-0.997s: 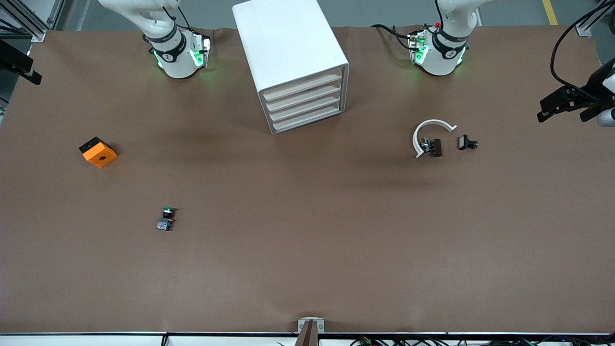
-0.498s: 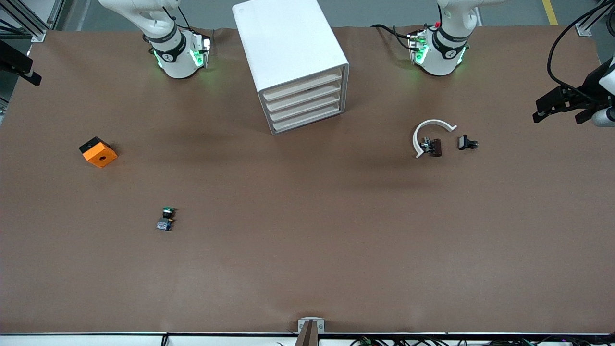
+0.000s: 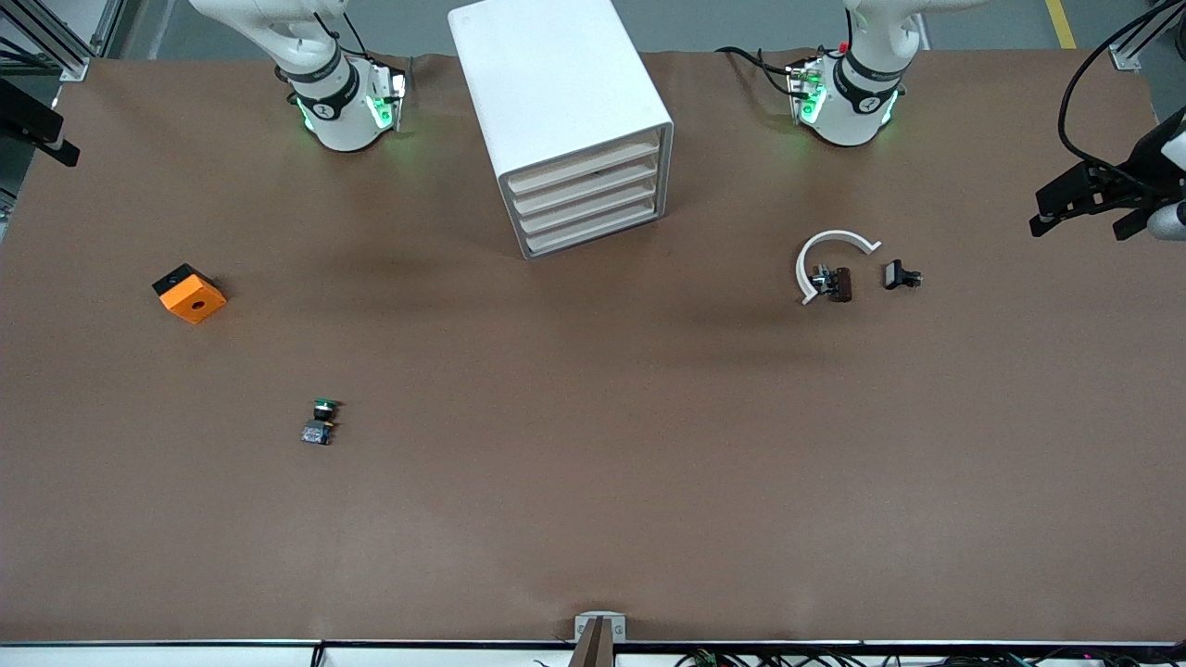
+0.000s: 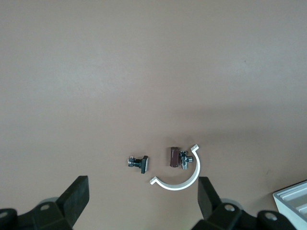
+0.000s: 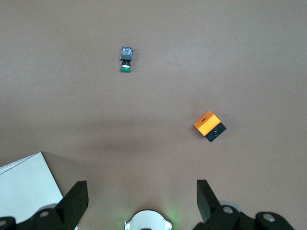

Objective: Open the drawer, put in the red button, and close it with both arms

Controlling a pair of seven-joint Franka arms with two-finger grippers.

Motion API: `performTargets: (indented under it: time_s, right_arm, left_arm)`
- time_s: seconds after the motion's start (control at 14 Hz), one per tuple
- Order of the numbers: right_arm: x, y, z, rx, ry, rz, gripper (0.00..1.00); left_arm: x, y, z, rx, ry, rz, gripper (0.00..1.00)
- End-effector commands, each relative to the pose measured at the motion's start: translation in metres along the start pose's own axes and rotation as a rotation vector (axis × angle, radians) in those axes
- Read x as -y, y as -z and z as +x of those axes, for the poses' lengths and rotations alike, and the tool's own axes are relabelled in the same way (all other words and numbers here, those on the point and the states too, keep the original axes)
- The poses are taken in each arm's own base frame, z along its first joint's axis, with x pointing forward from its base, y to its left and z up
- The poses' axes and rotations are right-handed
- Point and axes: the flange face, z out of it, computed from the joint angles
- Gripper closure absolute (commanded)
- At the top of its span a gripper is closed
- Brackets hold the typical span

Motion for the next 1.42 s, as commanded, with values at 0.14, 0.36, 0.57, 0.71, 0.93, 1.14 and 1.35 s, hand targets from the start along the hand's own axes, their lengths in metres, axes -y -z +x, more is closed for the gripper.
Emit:
performTargets:
  time_s: [0.14, 0.36, 0.57, 0.71, 0.93, 1.14, 1.35]
  right_arm:
    - [0.005, 0.007, -0.006, -0.021, 0.011, 0.005, 0.0]
    - [0.004, 0.006, -0.006, -0.018, 0.01, 0.02, 0.0]
    - [0.004, 0.005, -0.005, -0.018, 0.011, 0.019, 0.0]
    - [0.004, 0.005, -0.005, -0.018, 0.011, 0.019, 0.0]
    - [0.006, 0.019, -0.002, -0.048, 0.006, 0.012, 0.0]
    - [0.004, 0.014, 0.005, -0.033, 0.008, 0.013, 0.0]
    - [0.004, 0.01, 0.006, -0.025, 0.009, 0.013, 0.0]
  left_arm:
    - [0.006, 0.023, 0.003, -0.039, 0.01, 0.011, 0.0]
    - [-0.004, 0.022, 0.003, -0.031, 0.051, 0.009, 0.0]
    - [-0.018, 0.032, 0.002, -0.05, 0.038, 0.011, 0.0]
    - [-0.02, 0.03, 0.002, -0.038, 0.037, 0.011, 0.0]
    - [-0.02, 0.03, 0.002, -0.036, 0.037, 0.009, 0.0]
    - [-0.021, 0.03, 0.002, -0.038, 0.032, 0.009, 0.0]
    - [-0.022, 0.03, 0.002, -0.038, 0.031, 0.009, 0.0]
